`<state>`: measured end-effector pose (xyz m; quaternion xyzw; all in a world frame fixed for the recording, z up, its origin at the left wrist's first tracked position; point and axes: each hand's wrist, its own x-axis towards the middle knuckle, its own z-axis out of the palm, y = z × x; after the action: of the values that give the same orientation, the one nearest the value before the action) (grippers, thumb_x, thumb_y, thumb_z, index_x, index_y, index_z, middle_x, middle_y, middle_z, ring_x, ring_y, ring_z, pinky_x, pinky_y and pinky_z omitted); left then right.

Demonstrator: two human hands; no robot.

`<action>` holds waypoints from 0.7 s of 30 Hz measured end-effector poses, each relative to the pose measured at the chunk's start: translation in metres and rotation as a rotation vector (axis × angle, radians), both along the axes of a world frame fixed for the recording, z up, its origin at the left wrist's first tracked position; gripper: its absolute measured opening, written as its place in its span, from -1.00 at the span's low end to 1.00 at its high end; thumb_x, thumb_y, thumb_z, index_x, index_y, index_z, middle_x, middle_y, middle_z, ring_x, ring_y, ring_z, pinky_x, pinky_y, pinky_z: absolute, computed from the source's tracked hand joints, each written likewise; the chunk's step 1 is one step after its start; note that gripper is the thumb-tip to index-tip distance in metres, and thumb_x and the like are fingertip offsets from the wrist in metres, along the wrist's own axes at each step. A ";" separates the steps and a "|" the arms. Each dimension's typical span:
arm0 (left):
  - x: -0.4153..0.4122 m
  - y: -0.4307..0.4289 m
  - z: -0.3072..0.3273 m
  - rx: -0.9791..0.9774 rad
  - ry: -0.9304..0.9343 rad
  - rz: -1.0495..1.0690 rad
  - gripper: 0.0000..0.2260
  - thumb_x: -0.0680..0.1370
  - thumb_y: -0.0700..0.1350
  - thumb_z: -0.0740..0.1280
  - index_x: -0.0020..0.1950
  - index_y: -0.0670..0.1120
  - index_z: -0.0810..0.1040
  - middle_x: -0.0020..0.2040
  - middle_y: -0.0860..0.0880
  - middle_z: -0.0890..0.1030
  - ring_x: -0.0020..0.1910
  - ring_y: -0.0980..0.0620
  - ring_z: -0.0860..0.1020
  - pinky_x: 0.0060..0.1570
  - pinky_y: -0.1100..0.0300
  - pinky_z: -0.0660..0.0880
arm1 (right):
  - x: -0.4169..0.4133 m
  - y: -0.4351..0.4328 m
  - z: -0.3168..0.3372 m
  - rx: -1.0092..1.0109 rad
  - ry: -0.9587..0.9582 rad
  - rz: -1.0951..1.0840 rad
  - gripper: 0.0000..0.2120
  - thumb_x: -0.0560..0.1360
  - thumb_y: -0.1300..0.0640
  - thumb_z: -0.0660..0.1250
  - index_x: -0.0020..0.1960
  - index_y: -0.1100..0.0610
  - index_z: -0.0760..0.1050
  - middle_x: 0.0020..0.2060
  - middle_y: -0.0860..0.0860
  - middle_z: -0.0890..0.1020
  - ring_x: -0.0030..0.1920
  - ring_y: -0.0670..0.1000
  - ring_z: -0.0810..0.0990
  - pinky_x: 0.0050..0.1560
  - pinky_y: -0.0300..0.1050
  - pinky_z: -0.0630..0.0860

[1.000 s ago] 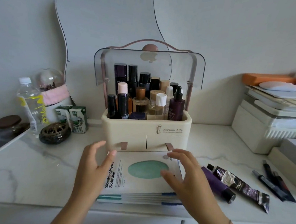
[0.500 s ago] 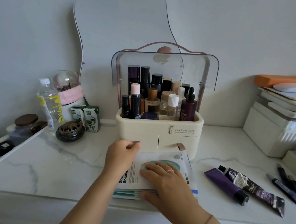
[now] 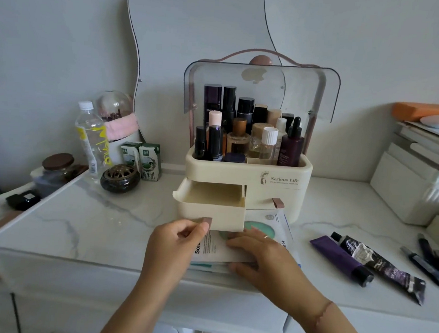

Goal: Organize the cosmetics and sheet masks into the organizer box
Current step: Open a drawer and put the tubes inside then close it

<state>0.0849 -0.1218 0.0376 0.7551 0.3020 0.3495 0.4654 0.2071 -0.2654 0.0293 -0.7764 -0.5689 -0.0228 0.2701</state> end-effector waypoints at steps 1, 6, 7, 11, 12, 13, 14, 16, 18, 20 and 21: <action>0.000 -0.001 0.000 -0.008 -0.006 0.002 -0.81 0.46 -0.01 0.40 -0.33 -0.04 0.62 -0.55 0.14 0.52 -0.51 0.23 0.43 -0.48 0.42 0.31 | -0.001 -0.004 0.000 0.023 0.029 -0.025 -0.68 0.42 0.03 0.40 0.17 0.02 0.55 0.14 -0.13 0.57 0.19 -0.09 0.48 0.16 -0.33 0.38; -0.003 -0.005 -0.005 -0.058 -0.020 0.016 -0.79 0.46 0.02 0.41 -0.34 -0.04 0.62 -0.54 0.11 0.48 -0.51 0.19 0.39 -0.47 0.37 0.29 | -0.002 -0.016 -0.003 0.214 -0.067 -0.171 -0.74 0.33 -0.06 0.48 -0.05 0.03 0.61 -0.05 -0.10 0.65 -0.01 -0.03 0.59 0.06 -0.16 0.49; -0.005 -0.006 -0.006 -0.063 -0.022 0.018 -0.79 0.46 0.03 0.41 -0.33 -0.03 0.63 -0.53 0.10 0.49 -0.51 0.19 0.39 -0.47 0.37 0.29 | -0.001 -0.019 -0.004 0.221 -0.091 -0.203 -0.72 0.32 -0.10 0.48 -0.05 0.02 0.60 -0.04 -0.12 0.64 0.01 -0.04 0.59 0.12 -0.12 0.45; -0.015 -0.013 -0.008 -0.052 -0.029 0.008 -0.84 0.44 0.05 0.40 -0.31 0.03 0.65 -0.44 0.07 0.60 -0.45 0.21 0.47 -0.44 0.43 0.33 | 0.004 -0.028 -0.016 0.150 -0.067 -0.309 -0.61 0.36 -0.17 0.40 0.09 0.01 0.59 0.13 -0.13 0.59 0.19 -0.05 0.51 0.30 -0.07 0.34; -0.018 -0.016 -0.008 -0.046 -0.027 0.000 -0.85 0.44 0.04 0.40 -0.29 0.04 0.66 -0.42 0.08 0.62 -0.44 0.22 0.49 -0.43 0.44 0.34 | 0.005 -0.028 -0.018 0.139 -0.055 -0.321 -0.59 0.37 -0.18 0.39 0.13 0.01 0.58 0.17 -0.12 0.57 0.23 -0.04 0.48 0.31 -0.09 0.33; -0.022 -0.018 -0.009 -0.035 -0.023 -0.009 -0.87 0.45 0.03 0.40 -0.27 0.05 0.67 -0.41 0.10 0.63 -0.43 0.24 0.50 -0.43 0.46 0.35 | 0.005 -0.028 -0.019 0.135 -0.043 -0.330 -0.57 0.38 -0.18 0.39 0.15 0.02 0.57 0.19 -0.11 0.56 0.24 -0.02 0.47 0.32 -0.10 0.31; -0.025 -0.021 -0.010 -0.018 -0.015 -0.015 -0.88 0.45 0.02 0.40 -0.25 0.05 0.67 -0.39 0.13 0.64 -0.42 0.25 0.52 -0.41 0.47 0.35 | 0.004 -0.027 -0.020 0.139 -0.030 -0.336 -0.56 0.37 -0.17 0.40 0.16 0.03 0.56 0.20 -0.10 0.56 0.25 -0.02 0.46 0.32 -0.11 0.30; -0.030 -0.025 -0.012 0.031 0.001 -0.001 -0.89 0.45 0.01 0.41 -0.25 0.04 0.66 -0.37 0.18 0.64 -0.39 0.28 0.53 -0.40 0.49 0.35 | 0.004 -0.025 -0.021 0.160 -0.004 -0.344 -0.55 0.37 -0.15 0.41 0.17 0.06 0.56 0.19 -0.09 0.56 0.23 -0.01 0.46 0.31 -0.14 0.29; -0.033 -0.027 -0.014 0.062 0.004 0.023 -0.90 0.46 -0.01 0.41 -0.25 0.04 0.66 -0.36 0.21 0.64 -0.36 0.28 0.54 -0.40 0.50 0.35 | 0.003 -0.027 -0.021 0.162 0.013 -0.338 -0.54 0.37 -0.13 0.41 0.18 0.08 0.54 0.20 -0.07 0.55 0.24 -0.01 0.45 0.33 -0.14 0.29; -0.035 -0.027 -0.014 0.080 0.008 0.042 -0.90 0.46 -0.01 0.41 -0.26 0.06 0.65 -0.33 0.22 0.64 -0.31 0.27 0.55 -0.38 0.50 0.36 | 0.002 -0.030 -0.020 0.163 0.026 -0.316 -0.54 0.39 -0.10 0.41 0.21 0.08 0.52 0.23 -0.06 0.52 0.26 0.00 0.44 0.35 -0.10 0.30; -0.036 -0.028 -0.014 0.094 0.007 0.057 -0.91 0.45 0.01 0.42 -0.26 0.08 0.64 -0.31 0.20 0.65 -0.29 0.24 0.55 -0.37 0.48 0.37 | 0.002 -0.034 -0.020 0.171 0.035 -0.314 -0.56 0.40 -0.08 0.41 0.22 0.08 0.52 0.25 -0.06 0.51 0.27 0.00 0.43 0.35 -0.08 0.30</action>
<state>0.0494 -0.1495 0.0240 0.7685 0.3082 0.3735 0.4182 0.2087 -0.2991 0.0093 -0.8302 -0.4320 -0.0992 0.3380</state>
